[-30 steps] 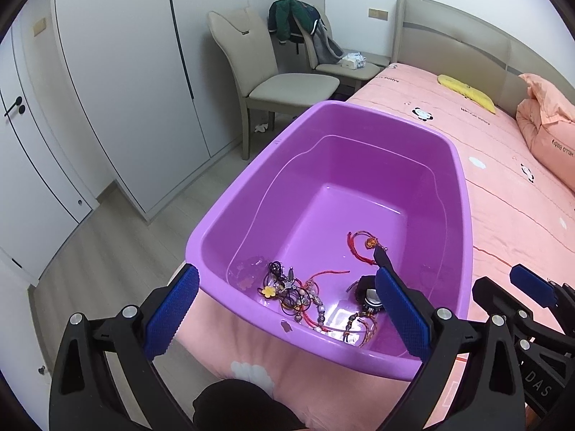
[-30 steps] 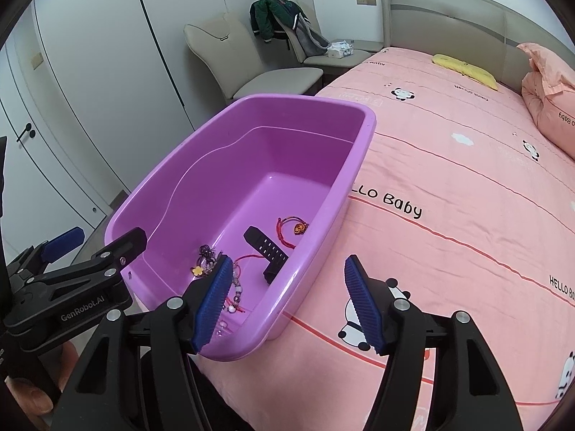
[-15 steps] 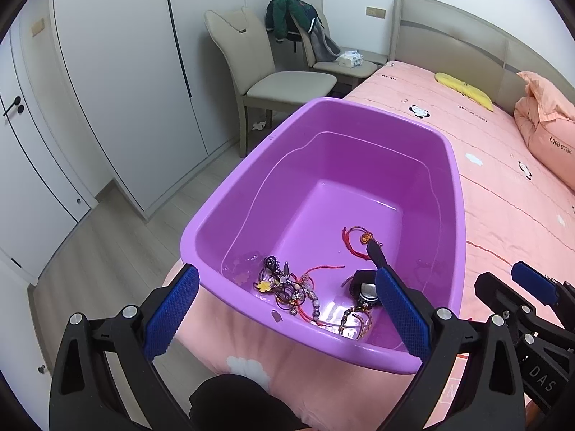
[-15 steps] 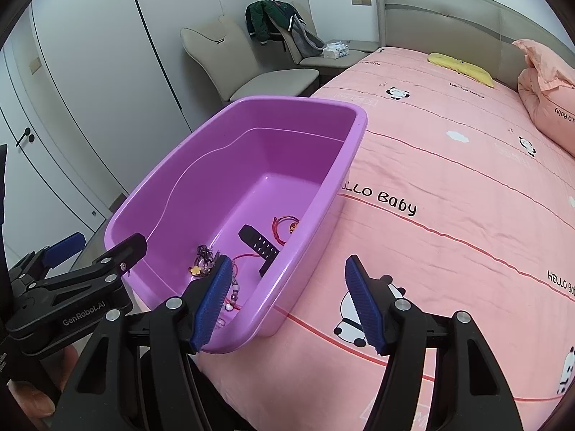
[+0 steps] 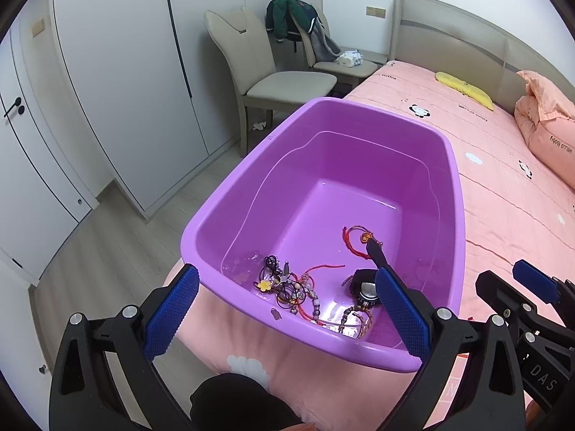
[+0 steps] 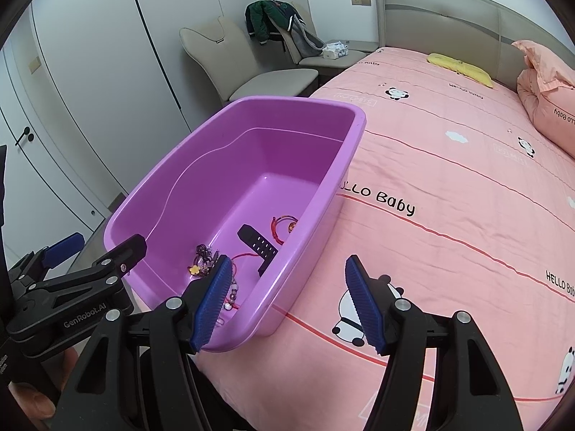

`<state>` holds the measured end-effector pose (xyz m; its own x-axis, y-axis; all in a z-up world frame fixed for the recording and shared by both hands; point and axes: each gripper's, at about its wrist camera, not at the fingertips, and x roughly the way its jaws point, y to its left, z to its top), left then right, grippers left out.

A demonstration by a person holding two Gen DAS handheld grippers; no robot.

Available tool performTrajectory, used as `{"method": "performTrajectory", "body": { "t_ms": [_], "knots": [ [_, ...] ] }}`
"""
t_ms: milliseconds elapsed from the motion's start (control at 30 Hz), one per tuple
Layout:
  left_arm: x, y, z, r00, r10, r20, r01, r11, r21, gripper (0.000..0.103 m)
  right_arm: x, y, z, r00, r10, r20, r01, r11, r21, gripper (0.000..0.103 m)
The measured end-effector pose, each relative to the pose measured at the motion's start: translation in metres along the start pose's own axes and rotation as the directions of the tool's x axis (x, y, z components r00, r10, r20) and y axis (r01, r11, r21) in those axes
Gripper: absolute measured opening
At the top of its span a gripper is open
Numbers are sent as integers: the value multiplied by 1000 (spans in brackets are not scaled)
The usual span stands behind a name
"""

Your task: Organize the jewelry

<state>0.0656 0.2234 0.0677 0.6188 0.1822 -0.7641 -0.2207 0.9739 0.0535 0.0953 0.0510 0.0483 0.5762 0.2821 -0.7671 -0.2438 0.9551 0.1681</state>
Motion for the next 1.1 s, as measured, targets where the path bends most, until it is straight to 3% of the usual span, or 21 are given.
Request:
{"method": "performTrajectory", "body": {
  "t_ms": [1100],
  "knots": [
    [-4, 5, 1, 999, -33, 24, 33, 999, -16, 97, 1, -2, 0, 1000, -4, -2, 4, 1000, 0, 63]
  ]
}}
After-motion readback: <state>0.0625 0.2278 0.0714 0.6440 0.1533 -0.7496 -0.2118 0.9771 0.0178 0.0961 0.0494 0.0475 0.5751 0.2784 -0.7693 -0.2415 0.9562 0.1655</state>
